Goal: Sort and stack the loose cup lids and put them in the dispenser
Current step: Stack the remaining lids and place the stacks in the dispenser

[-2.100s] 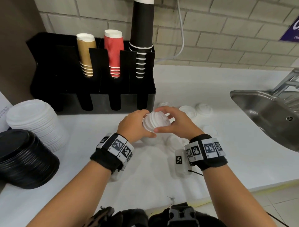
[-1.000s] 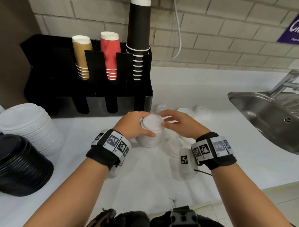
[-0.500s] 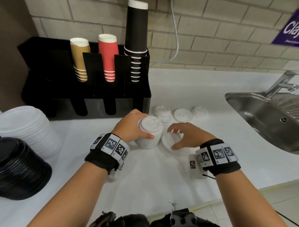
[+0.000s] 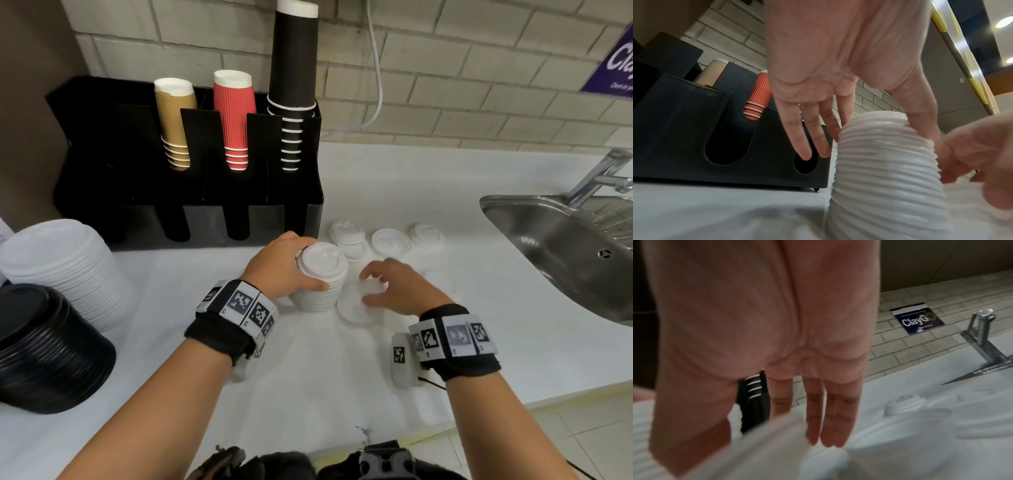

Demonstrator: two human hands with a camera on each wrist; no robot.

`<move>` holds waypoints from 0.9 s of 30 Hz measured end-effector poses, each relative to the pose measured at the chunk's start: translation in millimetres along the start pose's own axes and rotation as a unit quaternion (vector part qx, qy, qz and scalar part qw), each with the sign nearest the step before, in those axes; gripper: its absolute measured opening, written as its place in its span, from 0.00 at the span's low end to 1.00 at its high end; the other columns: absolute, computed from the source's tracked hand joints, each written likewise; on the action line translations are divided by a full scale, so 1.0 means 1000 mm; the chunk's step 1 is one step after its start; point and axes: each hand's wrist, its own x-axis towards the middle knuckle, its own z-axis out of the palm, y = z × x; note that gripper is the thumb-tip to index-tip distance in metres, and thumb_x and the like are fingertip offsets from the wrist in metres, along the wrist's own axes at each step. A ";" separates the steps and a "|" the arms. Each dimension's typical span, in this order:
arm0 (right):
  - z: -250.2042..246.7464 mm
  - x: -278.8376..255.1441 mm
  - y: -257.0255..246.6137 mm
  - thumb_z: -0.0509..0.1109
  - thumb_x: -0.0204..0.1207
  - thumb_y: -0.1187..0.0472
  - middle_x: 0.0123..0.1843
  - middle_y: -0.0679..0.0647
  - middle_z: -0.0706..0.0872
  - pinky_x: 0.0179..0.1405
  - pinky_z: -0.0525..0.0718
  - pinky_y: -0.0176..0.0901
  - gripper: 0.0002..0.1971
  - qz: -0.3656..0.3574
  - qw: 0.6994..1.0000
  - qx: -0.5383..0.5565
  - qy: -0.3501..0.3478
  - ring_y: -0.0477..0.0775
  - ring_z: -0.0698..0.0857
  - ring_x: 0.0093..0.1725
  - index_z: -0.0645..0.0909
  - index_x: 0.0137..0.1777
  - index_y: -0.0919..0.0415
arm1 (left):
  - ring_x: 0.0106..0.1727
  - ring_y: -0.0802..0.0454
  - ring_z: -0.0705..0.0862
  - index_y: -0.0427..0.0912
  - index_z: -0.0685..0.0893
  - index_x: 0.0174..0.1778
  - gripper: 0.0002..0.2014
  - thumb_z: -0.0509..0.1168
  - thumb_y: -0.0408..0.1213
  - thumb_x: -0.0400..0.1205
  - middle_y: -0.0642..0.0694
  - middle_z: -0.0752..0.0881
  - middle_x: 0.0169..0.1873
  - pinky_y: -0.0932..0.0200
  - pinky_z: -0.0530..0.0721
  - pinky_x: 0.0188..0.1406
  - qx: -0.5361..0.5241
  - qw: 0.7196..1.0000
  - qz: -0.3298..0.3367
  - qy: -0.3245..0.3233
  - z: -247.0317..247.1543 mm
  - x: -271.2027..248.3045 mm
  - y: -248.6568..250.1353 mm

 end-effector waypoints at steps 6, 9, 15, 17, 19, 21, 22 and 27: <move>0.011 -0.005 -0.005 0.79 0.68 0.52 0.56 0.49 0.75 0.51 0.69 0.37 0.23 0.011 0.999 -0.021 -0.027 0.49 0.76 0.55 0.78 0.62 0.49 | 0.58 0.49 0.80 0.54 0.81 0.66 0.33 0.83 0.48 0.65 0.51 0.78 0.58 0.43 0.80 0.64 0.009 1.000 -0.001 -0.003 -0.001 0.000 0.001; 0.013 -0.003 -0.011 0.76 0.72 0.56 0.59 0.54 0.77 0.50 0.70 0.37 0.21 0.021 0.994 -0.092 -0.057 0.53 0.77 0.56 0.78 0.65 0.52 | 0.60 0.49 0.79 0.54 0.80 0.67 0.34 0.83 0.49 0.65 0.51 0.78 0.58 0.43 0.79 0.65 0.015 1.000 -0.003 -0.008 -0.002 0.001 0.003; -0.004 -0.002 -0.015 0.75 0.70 0.68 0.59 0.56 0.78 0.48 0.73 0.38 0.18 0.037 0.992 -0.116 0.022 0.56 0.81 0.55 0.80 0.60 0.57 | 0.58 0.50 0.80 0.55 0.81 0.66 0.33 0.83 0.50 0.64 0.52 0.78 0.57 0.43 0.80 0.63 0.022 1.000 -0.005 -0.010 -0.003 0.000 0.004; -0.014 -0.003 -0.021 0.71 0.70 0.73 0.54 0.58 0.78 0.44 0.73 0.40 0.23 0.016 0.991 -0.081 0.108 0.57 0.80 0.49 0.75 0.64 0.58 | 0.58 0.50 0.80 0.54 0.81 0.66 0.33 0.82 0.50 0.64 0.52 0.78 0.57 0.44 0.80 0.63 0.031 0.999 -0.005 -0.011 -0.003 0.001 0.005; -0.019 -0.003 -0.030 0.69 0.69 0.75 0.48 0.58 0.78 0.42 0.72 0.40 0.28 -0.025 0.980 -0.026 0.194 0.55 0.78 0.45 0.70 0.70 0.62 | 0.57 0.50 0.80 0.54 0.81 0.66 0.33 0.82 0.51 0.64 0.52 0.78 0.57 0.45 0.80 0.62 0.038 0.999 -0.008 -0.009 -0.003 0.001 0.005; -0.020 -0.001 -0.041 0.71 0.70 0.70 0.48 0.60 0.79 0.42 0.70 0.36 0.22 -0.049 0.966 0.013 0.253 0.52 0.76 0.43 0.75 0.65 0.66 | 0.57 0.50 0.80 0.54 0.81 0.66 0.34 0.82 0.51 0.64 0.52 0.78 0.57 0.45 0.80 0.61 0.039 0.999 -0.010 -0.009 -0.003 0.001 0.006; -0.018 -0.001 -0.047 0.73 0.70 0.67 0.50 0.60 0.79 0.42 0.70 0.34 0.17 -0.057 0.962 0.033 0.265 0.52 0.76 0.42 0.79 0.59 0.67 | 0.57 0.50 0.80 0.54 0.81 0.66 0.34 0.82 0.51 0.64 0.52 0.78 0.57 0.45 0.80 0.61 0.040 0.999 -0.010 -0.009 -0.003 0.001 0.006; -0.004 -0.001 -0.057 0.77 0.71 0.58 0.58 0.57 0.81 0.54 0.81 0.47 0.15 -0.087 0.975 0.149 0.137 0.57 0.82 0.57 0.75 0.52 0.59 | 0.55 0.50 0.81 0.54 0.83 0.64 0.31 0.82 0.50 0.64 0.50 0.79 0.55 0.43 0.82 0.59 0.032 0.999 -0.007 -0.010 -0.004 0.000 0.007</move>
